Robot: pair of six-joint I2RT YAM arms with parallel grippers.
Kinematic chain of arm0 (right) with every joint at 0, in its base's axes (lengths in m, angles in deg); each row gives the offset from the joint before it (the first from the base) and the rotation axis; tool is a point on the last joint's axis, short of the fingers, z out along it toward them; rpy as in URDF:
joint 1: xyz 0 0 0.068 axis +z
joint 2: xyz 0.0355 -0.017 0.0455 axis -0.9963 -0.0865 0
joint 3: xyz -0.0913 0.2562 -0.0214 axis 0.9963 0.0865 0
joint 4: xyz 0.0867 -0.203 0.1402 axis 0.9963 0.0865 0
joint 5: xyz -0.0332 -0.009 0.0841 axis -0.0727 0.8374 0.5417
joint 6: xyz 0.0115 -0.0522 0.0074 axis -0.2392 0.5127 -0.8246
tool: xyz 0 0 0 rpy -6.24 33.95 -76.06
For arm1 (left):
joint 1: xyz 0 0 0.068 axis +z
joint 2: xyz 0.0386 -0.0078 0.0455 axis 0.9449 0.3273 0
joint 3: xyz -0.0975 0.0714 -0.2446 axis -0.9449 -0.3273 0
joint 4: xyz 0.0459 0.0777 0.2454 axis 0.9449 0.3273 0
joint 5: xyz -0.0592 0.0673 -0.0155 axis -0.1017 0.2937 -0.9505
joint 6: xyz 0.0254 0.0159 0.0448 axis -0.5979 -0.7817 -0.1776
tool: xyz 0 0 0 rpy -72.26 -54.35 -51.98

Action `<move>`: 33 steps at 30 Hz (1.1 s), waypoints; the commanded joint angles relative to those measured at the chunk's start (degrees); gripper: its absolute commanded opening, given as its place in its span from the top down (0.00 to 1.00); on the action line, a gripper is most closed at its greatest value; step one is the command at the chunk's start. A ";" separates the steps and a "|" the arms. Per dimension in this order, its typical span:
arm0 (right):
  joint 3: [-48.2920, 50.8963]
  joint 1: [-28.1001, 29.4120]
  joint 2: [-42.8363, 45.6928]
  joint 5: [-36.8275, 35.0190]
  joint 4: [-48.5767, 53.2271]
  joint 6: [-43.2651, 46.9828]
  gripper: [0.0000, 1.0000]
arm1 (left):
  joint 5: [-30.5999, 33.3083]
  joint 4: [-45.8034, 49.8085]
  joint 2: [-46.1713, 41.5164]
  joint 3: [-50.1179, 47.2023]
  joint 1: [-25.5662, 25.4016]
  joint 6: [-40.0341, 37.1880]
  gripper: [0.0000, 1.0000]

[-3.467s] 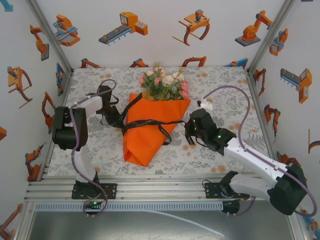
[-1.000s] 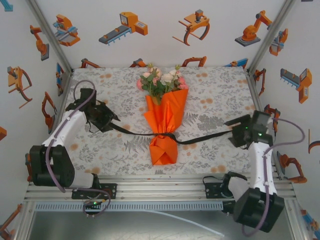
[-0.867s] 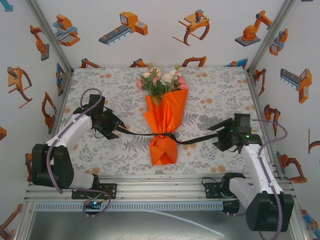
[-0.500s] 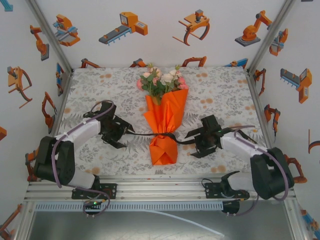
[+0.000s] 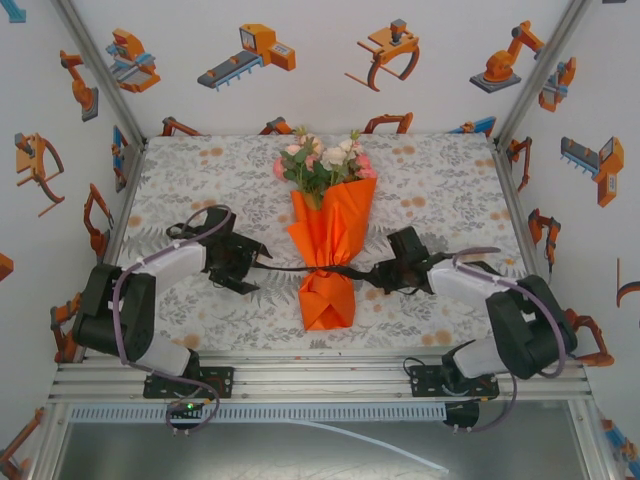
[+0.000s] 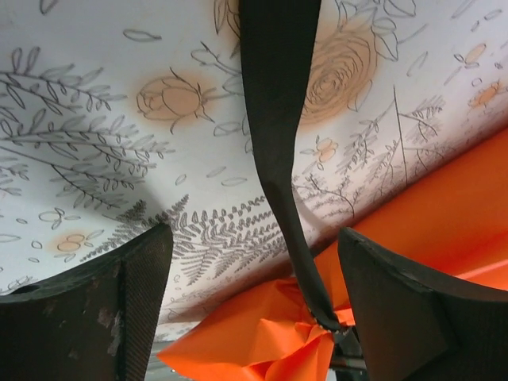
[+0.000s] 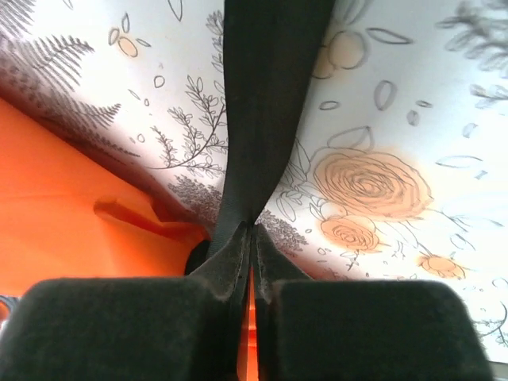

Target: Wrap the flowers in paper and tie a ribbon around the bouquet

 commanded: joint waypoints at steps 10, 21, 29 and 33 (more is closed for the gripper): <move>-2.61 0.59 3.43 -2.15 -3.82 4.38 1.00 | 0.66 -4.29 7.09 3.33 -0.02 1.22 0.40; -8.66 0.60 1.80 -4.06 7.09 4.77 1.00 | -3.38 -7.58 9.92 1.05 -1.35 12.13 0.71; -11.76 -2.70 1.70 -11.27 22.70 15.14 1.00 | 1.15 4.60 7.14 6.61 6.77 -1.68 1.00; -7.11 -8.61 2.44 -10.76 23.44 18.50 1.00 | 0.42 8.60 7.96 9.14 9.48 -7.23 1.00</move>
